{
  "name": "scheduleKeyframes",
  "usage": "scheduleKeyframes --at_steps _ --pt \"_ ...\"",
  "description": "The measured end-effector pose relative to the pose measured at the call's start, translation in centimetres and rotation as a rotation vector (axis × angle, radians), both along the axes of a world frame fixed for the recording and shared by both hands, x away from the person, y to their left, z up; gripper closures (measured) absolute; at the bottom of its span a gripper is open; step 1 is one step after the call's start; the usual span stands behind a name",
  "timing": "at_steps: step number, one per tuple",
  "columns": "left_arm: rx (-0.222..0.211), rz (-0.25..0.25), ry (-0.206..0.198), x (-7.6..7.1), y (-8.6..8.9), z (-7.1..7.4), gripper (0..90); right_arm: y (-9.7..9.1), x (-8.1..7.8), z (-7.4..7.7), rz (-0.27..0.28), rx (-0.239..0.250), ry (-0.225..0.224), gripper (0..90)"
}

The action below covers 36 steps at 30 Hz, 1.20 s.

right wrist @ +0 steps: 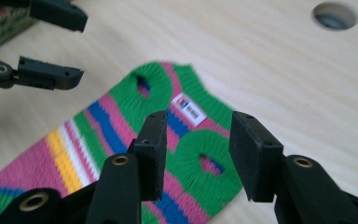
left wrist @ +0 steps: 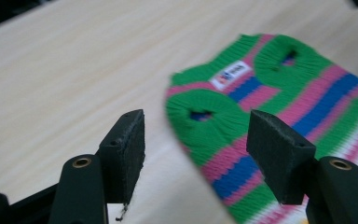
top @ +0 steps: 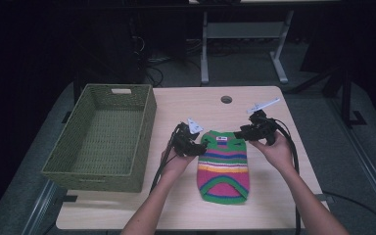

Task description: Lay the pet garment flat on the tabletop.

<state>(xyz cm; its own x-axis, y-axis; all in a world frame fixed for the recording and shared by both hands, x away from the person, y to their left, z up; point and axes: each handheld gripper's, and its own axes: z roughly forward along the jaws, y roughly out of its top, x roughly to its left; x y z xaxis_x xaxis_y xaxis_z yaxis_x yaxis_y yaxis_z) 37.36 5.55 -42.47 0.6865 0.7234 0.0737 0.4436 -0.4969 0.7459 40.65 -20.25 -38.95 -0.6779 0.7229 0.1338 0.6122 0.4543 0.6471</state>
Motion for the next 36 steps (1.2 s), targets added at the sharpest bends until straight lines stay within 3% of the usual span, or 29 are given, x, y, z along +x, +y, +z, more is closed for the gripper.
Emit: scheduleKeyframes --at_steps 2,4,8,10,11,12,15,17,19,20,25,28,31,36 --pt "-0.004 -0.019 0.019 -0.2 -0.2 -0.2 36.8 0.2 -0.1 -0.3 0.009 -0.008 0.007 59.4" --pt "0.014 -0.059 0.033 -0.7 -0.6 -0.4 38.3 0.6 -0.1 -1.4 0.038 -0.031 0.049 61.9" --pt "0.014 -0.097 0.055 -1.2 -0.5 -0.5 45.5 1.1 -0.3 -2.3 0.07 -0.052 0.083 63.5" --pt "0.013 -0.13 0.092 -1.6 -0.2 -0.6 55.6 1.4 -0.9 -2.5 0.11 -0.062 0.091 67.8" --pt "0.013 -0.13 0.092 -1.6 -0.2 -0.6 58.8 1.4 -0.9 -2.5 0.11 -0.062 0.091 67.8" --pt "-0.001 -0.144 0.117 -1.7 -0.1 -0.7 58.8 1.4 -1.1 -2.5 0.125 -0.067 0.092 69.3" --pt "0.022 -0.2 0.134 -2.1 0.0 -0.9 81.2 1.4 -2.1 -2.8 0.168 -0.098 0.109 76.8" --pt "0.051 -0.226 0.129 -2.4 -0.1 -1.1 89.7 1.2 -2.6 -3.0 0.183 -0.104 0.11 81.7" --pt "0.049 -0.234 0.141 -2.5 -0.2 -1.2 89.8 1.1 -2.9 -3.1 0.187 -0.109 0.116 84.2" --pt "0.072 -0.246 0.148 -2.5 -0.2 -1.3 89.8 0.9 -3.2 -3.5 0.206 -0.122 0.136 87.8" --pt "0.068 -0.255 0.17 -2.7 -0.3 -1.5 89.8 0.6 -3.5 -4.6 0.214 -0.147 0.164 89.3" --pt "0.094 -0.261 0.2 -2.5 -0.6 -2.3 89.8 0.6 -3.3 -5.2 0.213 -0.162 0.177 89.2" --pt "0.123 -0.251 0.212 -2.2 -0.8 -2.8 89.9 0.5 -2.8 -5.9 0.203 -0.146 0.187 88.0" --pt "0.128 -0.235 0.207 -1.8 -1.0 -2.9 89.8 0.0 -2.3 -6.2 0.179 -0.106 0.188 87.3"
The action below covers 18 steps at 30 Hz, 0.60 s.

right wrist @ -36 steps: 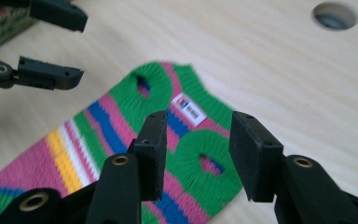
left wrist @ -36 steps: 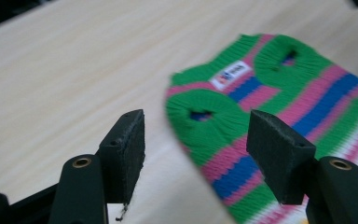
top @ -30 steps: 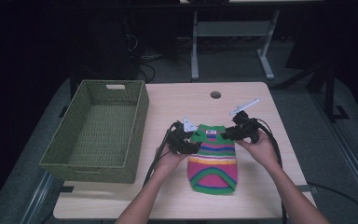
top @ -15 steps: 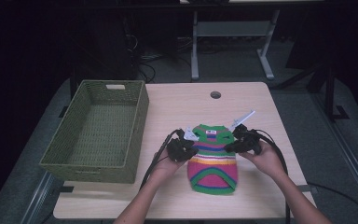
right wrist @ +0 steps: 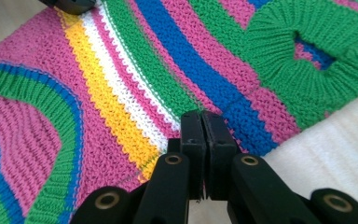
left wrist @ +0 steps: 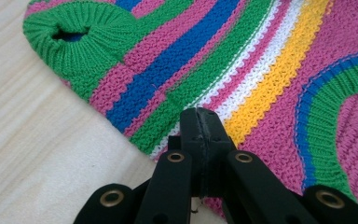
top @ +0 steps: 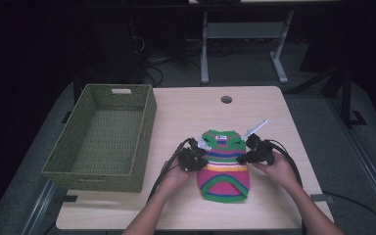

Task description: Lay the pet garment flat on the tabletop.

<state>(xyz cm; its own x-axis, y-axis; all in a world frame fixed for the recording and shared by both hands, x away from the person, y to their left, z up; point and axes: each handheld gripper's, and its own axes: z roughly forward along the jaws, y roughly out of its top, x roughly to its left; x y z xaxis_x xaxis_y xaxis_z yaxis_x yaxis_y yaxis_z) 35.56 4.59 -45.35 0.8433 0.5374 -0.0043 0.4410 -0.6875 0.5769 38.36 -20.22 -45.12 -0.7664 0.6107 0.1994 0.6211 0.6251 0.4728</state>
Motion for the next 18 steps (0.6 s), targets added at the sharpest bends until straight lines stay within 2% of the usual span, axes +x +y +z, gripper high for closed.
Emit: scheduleKeyframes --at_steps 3,5,9,12,18 --pt "0.014 0.007 -0.011 0.1 -0.1 0.0 89.8 0.0 0.1 0.0 -0.013 0.001 -0.013 87.0" --pt "0.03 0.008 -0.045 0.3 -0.3 0.0 89.8 0.0 0.4 -0.1 -0.027 0.004 -0.023 86.7" --pt "0.038 0.031 -0.043 0.9 -0.5 0.0 89.8 0.0 0.8 -0.2 -0.053 0.014 -0.04 85.7" --pt "0.05 0.04 -0.05 1.1 -0.7 0.0 89.8 -0.4 1.0 -0.4 -0.072 0.048 -0.023 85.8" --pt "0.05 0.046 -0.049 1.1 -0.7 0.0 89.8 -0.6 1.2 -0.5 -0.074 0.069 -0.015 84.9"
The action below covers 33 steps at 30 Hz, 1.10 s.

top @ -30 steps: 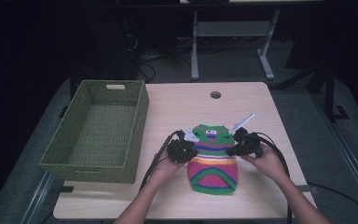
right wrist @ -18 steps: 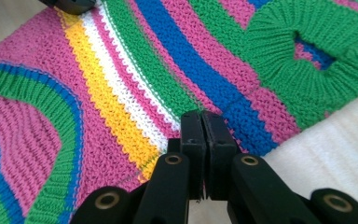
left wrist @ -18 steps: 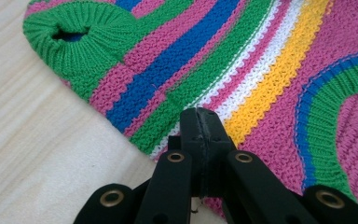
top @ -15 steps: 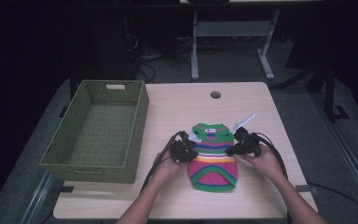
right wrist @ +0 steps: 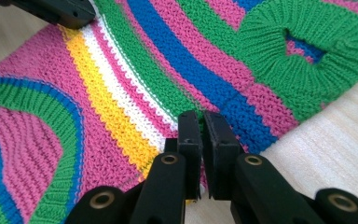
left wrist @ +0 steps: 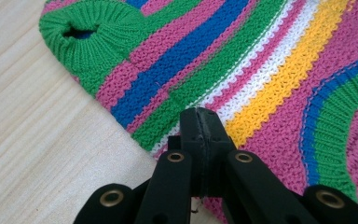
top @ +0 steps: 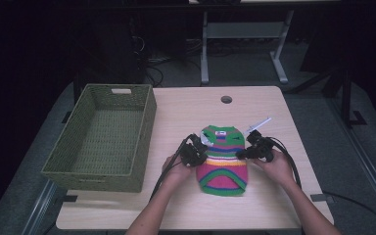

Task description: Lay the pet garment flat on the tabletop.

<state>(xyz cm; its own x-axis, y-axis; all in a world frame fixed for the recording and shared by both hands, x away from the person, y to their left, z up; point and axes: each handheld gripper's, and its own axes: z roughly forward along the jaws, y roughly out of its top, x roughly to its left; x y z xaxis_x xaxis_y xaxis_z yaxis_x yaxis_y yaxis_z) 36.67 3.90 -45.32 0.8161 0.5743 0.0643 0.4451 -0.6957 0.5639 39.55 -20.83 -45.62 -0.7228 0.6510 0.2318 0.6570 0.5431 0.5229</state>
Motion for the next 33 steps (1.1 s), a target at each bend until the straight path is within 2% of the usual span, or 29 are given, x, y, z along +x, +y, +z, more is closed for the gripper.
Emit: scheduleKeyframes --at_steps 4,10,14,16,19,20,23,27,28,31,33 --pt "-0.004 0.006 -0.003 -0.1 0.0 0.0 89.7 -0.3 0.1 -0.1 -0.005 0.028 0.012 82.9" --pt "0.009 0.013 -0.004 0.1 -0.1 0.1 86.4 -0.2 0.1 -0.1 0.007 0.024 0.009 81.2" --pt "-0.006 0.02 0.009 0.2 0.2 0.1 82.9 -0.3 0.1 -0.1 0.008 0.034 0.018 78.1" --pt "-0.006 0.034 0.005 0.3 0.3 0.1 75.3 -0.4 0.2 -0.2 0.014 0.057 0.041 74.6" --pt "-0.008 0.036 -0.003 0.3 0.4 0.1 69.5 -0.4 0.3 -0.1 0.014 0.064 0.046 73.1" --pt "-0.029 0.034 0.01 0.3 0.6 0.3 69.5 -0.5 0.1 0.0 0.021 0.073 0.041 72.6" --pt "-0.064 0.035 0.006 0.2 0.8 0.6 69.5 -0.6 0.0 0.2 0.016 0.083 0.031 71.0" --pt "-0.065 0.028 -0.005 0.0 1.0 0.9 69.4 -0.9 -0.1 0.6 0.01 0.106 0.019 69.3" --pt "-0.08 0.036 0.003 0.0 1.2 1.0 69.1 -1.1 -0.1 0.8 0.011 0.125 0.021 67.8" --pt "-0.104 0.039 0.004 0.0 1.4 1.1 66.8 -1.3 -0.2 0.9 0.015 0.139 0.023 66.5" --pt "-0.139 0.034 0.006 -0.1 1.7 1.4 66.0 -1.6 -0.3 1.1 0.007 0.153 0.024 65.0"
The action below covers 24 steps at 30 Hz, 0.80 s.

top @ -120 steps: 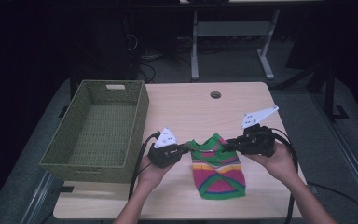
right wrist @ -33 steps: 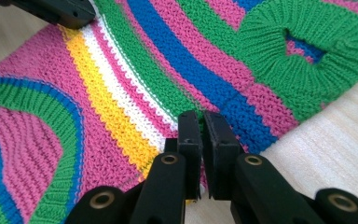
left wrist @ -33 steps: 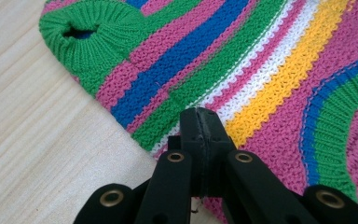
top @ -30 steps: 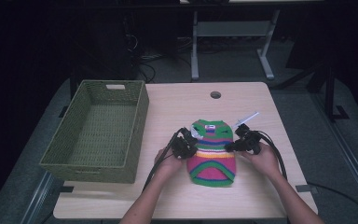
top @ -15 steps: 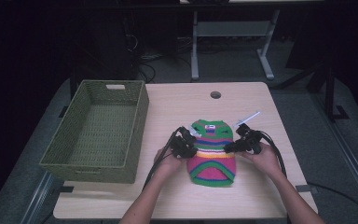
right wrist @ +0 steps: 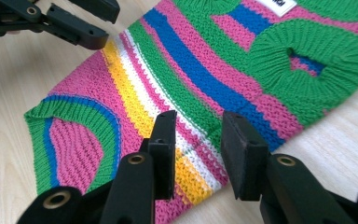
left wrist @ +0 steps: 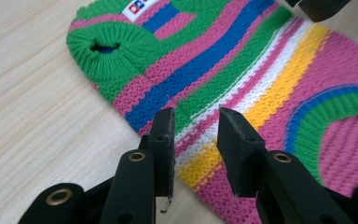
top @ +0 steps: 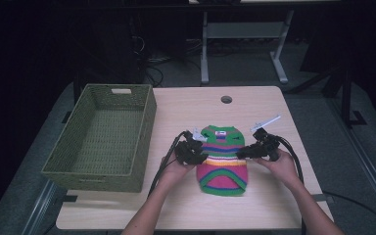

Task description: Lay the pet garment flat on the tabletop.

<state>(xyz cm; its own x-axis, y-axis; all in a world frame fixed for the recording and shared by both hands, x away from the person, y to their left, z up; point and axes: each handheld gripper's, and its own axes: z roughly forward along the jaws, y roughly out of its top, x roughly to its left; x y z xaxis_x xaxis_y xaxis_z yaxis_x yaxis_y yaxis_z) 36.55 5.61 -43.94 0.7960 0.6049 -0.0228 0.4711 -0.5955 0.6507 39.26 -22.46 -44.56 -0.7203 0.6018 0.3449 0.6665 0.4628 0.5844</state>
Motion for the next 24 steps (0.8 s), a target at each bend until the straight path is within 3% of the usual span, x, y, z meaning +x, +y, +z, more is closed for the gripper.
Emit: scheduleKeyframes --at_steps 3,8,15,24 --pt "-0.02 -0.011 0.015 -0.2 0.0 0.1 63.3 -0.3 -0.2 0.2 -0.004 0.005 -0.003 63.1" --pt "-0.014 -0.03 0.002 -0.6 0.2 0.2 59.9 -0.8 -0.6 0.6 -0.012 0.005 -0.014 62.1" --pt "-0.065 0.011 0.02 -0.9 1.6 0.2 50.6 -2.0 -1.4 0.8 -0.032 0.017 -0.02 56.6" --pt "-0.068 0.006 0.031 -1.3 2.4 0.1 47.2 -2.7 -2.0 1.2 -0.056 0.022 -0.042 44.6"
